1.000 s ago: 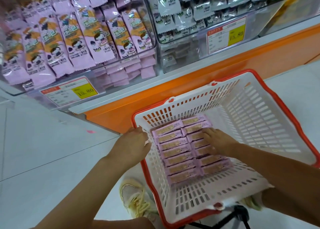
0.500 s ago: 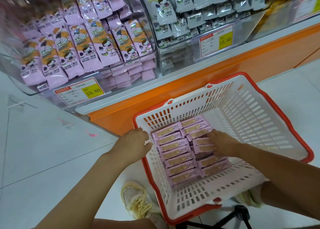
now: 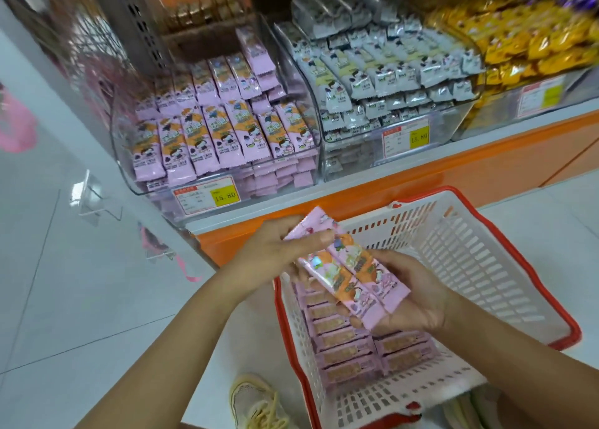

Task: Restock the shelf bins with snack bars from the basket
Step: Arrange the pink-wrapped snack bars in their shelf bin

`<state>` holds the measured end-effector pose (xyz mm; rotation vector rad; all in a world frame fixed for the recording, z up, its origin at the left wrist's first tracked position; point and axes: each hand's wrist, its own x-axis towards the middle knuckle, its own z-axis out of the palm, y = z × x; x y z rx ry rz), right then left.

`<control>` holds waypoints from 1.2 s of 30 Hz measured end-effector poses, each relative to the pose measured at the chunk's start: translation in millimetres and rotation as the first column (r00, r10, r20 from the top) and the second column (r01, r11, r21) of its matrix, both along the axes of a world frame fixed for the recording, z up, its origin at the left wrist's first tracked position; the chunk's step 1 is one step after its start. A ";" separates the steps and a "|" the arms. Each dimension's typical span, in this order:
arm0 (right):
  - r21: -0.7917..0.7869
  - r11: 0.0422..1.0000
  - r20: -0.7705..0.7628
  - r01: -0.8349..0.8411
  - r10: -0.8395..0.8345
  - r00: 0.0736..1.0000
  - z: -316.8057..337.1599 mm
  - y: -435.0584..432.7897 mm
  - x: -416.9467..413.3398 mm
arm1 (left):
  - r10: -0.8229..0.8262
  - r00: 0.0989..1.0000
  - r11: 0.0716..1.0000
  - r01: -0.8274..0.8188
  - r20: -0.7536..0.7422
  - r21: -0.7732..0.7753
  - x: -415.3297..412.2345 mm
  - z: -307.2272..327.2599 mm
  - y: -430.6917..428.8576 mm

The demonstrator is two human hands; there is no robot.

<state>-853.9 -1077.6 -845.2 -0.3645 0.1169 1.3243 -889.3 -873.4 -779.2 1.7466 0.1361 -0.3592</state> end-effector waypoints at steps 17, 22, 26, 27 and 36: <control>0.263 0.590 0.598 0.763 0.521 -0.609 92.3 77.6 15.0 | 0.519 0.832 0.853 -0.489 0.198 -0.180 3.1 62.8 42.5; 0.149 0.396 0.653 0.906 0.649 -0.391 120.5 101.3 52.1 | 0.438 0.633 0.617 -0.728 0.638 0.298 -0.3 53.0 63.1; 0.040 0.249 0.376 0.968 0.893 -0.246 124.5 133.7 66.6 | 0.174 0.660 0.474 -0.707 0.731 0.525 1.5 36.6 76.7; 0.027 0.241 0.336 0.970 0.912 -0.236 121.4 142.3 68.1 | 0.158 0.682 0.475 -0.687 0.714 0.550 1.9 33.5 77.0; 0.148 0.192 0.377 0.970 0.896 -0.234 89.2 165.7 75.5 | 0.108 0.828 0.320 -0.553 0.550 0.769 4.5 15.5 77.6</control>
